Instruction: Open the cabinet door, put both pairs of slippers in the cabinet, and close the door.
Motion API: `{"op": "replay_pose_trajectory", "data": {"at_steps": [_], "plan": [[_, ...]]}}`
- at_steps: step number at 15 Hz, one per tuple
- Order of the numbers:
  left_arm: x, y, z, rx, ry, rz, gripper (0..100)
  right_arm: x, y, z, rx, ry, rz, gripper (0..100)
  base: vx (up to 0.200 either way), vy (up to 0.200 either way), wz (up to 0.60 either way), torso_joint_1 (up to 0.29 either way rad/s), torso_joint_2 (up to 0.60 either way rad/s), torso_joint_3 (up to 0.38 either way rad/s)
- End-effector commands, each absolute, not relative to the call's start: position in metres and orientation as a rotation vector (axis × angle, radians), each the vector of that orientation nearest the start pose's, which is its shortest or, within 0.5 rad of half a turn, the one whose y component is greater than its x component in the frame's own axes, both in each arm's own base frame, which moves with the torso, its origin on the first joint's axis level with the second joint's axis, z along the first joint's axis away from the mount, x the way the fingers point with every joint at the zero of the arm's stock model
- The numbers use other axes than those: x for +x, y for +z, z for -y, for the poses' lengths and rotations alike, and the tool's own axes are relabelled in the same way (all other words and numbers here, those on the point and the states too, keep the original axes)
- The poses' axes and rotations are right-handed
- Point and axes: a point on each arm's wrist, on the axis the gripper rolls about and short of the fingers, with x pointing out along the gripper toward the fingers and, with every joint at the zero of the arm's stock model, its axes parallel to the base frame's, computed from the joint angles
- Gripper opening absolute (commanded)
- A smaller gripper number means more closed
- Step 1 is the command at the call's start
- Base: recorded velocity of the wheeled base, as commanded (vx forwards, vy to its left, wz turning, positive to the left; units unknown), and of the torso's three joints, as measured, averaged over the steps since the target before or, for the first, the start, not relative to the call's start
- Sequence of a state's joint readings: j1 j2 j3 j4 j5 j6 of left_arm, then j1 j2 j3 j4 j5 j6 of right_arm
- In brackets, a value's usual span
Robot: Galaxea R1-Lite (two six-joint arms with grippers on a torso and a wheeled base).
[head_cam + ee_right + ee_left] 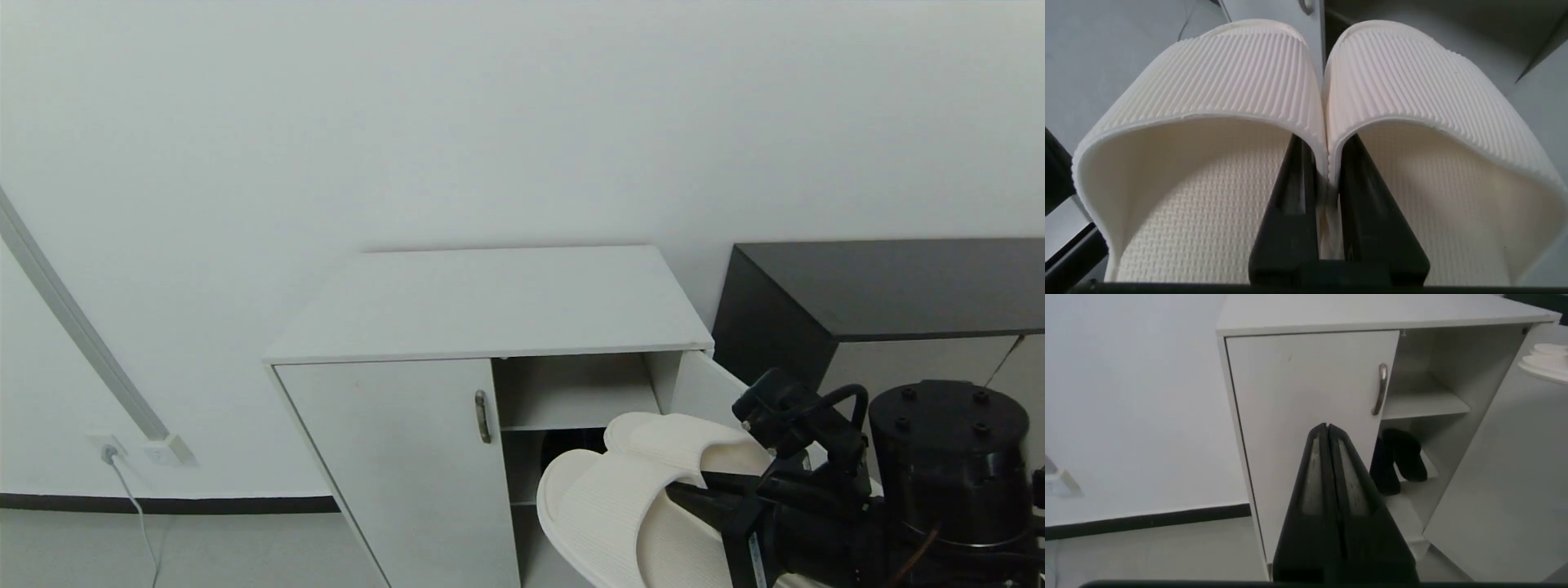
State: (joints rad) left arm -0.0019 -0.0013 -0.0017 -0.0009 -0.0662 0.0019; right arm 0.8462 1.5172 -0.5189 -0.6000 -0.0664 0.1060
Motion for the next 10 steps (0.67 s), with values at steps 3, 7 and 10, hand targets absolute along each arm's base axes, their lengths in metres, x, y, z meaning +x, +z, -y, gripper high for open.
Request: {"op": "replay_pose_trajectory", "data": {"at_steps": [3, 7, 10], "plan": [[-0.023, 0.0761, 0.0014, 0.002, -0.067, 0.003, 0, 0.158, 0.151, -0.1764, -0.085, 0.747, -0.414, 0, 0.0, 0.0, 0.0, -0.228, 0.55, 0.321], [-0.023, 0.0761, 0.0014, 0.003, -0.067, 0.003, 0, 0.1573, 0.1528, -0.1755, -0.082, 0.744, -0.406, 0, 0.0, 0.0, 0.0, -0.206, 0.52, 0.32], [-0.023, 0.0761, 0.0014, 0.002, -0.067, 0.003, 0, 0.1572, 0.1532, -0.1753, -0.081, 0.744, -0.405, 0, 0.0, 0.0, 0.0, -0.188, 0.5, 0.308]]}}
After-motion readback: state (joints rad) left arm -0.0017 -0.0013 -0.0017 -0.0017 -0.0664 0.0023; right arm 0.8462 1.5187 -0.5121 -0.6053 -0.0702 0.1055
